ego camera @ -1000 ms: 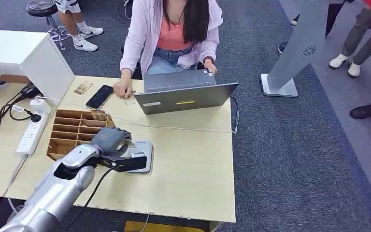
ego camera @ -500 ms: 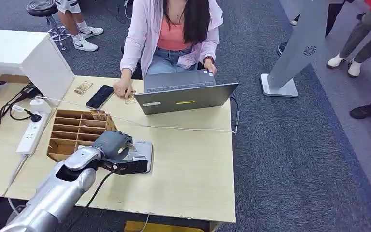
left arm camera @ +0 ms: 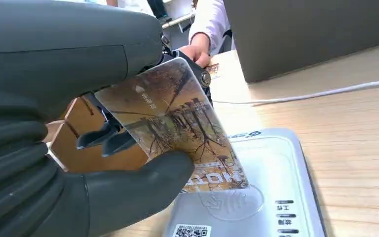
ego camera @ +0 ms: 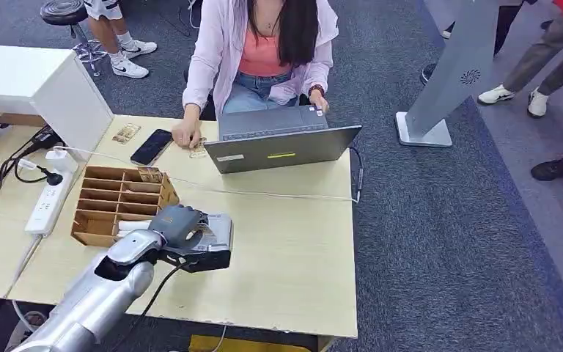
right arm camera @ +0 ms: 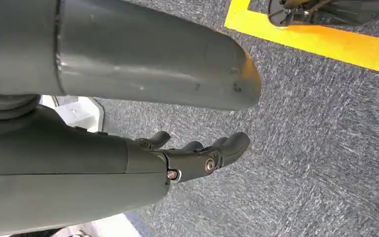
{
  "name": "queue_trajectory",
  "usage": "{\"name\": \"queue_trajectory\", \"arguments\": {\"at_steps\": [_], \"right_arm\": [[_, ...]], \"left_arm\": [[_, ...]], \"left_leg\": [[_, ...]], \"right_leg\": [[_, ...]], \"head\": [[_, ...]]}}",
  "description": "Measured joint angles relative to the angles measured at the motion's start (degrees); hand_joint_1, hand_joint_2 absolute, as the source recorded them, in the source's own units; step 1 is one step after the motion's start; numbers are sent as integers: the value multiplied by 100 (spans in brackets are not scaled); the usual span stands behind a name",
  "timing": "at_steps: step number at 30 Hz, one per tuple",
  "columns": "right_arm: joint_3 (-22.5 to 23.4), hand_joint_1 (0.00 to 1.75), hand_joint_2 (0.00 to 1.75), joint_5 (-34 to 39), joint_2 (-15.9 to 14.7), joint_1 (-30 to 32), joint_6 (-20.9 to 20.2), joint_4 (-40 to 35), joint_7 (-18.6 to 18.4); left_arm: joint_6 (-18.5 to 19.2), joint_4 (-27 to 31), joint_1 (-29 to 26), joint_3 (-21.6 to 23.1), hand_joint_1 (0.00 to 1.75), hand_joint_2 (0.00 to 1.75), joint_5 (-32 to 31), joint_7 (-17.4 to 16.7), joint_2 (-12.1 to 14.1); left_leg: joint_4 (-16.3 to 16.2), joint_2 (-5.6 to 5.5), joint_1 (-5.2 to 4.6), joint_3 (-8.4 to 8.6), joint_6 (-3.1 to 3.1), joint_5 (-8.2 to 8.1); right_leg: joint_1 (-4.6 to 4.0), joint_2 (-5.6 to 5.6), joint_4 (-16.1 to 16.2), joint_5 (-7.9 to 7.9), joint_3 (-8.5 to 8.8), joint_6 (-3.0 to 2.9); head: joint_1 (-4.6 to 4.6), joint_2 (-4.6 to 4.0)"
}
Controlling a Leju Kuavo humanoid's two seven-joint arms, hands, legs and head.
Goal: Pass the card to the sensor for recognition and then transmit it.
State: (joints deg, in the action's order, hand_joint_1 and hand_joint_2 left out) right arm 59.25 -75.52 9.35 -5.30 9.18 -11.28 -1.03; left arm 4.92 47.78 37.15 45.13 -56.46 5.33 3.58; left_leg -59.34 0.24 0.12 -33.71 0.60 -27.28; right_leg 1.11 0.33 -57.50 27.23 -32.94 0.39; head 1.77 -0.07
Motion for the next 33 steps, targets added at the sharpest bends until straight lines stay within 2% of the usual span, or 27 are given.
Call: {"name": "queue_trajectory", "arguments": {"at_steps": [5, 12, 33], "right_arm": [[0, 0, 0, -9, 2, -1, -2, 0, 0], [0, 0, 0, -35, 17, 0, -35, 0, 0], [0, 0, 0, -50, 24, 0, -55, 0, 0]], "left_arm": [[-37, -24, -1, 4, 175, 175, -2, -2, -33], [-323, -131, -37, 7, 175, 175, -107, -39, -168], [-439, -234, -40, 7, 175, 175, -136, -116, -275]], "left_leg": [[0, 0, 0, 0, 0, 0], [0, 0, 0, -1, 0, 0], [0, 0, 0, 0, 0, 0]], "right_leg": [[0, 0, 0, 0, 0, 0], [0, 0, 0, 0, 0, 0], [0, 0, 0, 0, 0, 0]], "head": [[0, 0], [2, 0], [0, 0]]}}
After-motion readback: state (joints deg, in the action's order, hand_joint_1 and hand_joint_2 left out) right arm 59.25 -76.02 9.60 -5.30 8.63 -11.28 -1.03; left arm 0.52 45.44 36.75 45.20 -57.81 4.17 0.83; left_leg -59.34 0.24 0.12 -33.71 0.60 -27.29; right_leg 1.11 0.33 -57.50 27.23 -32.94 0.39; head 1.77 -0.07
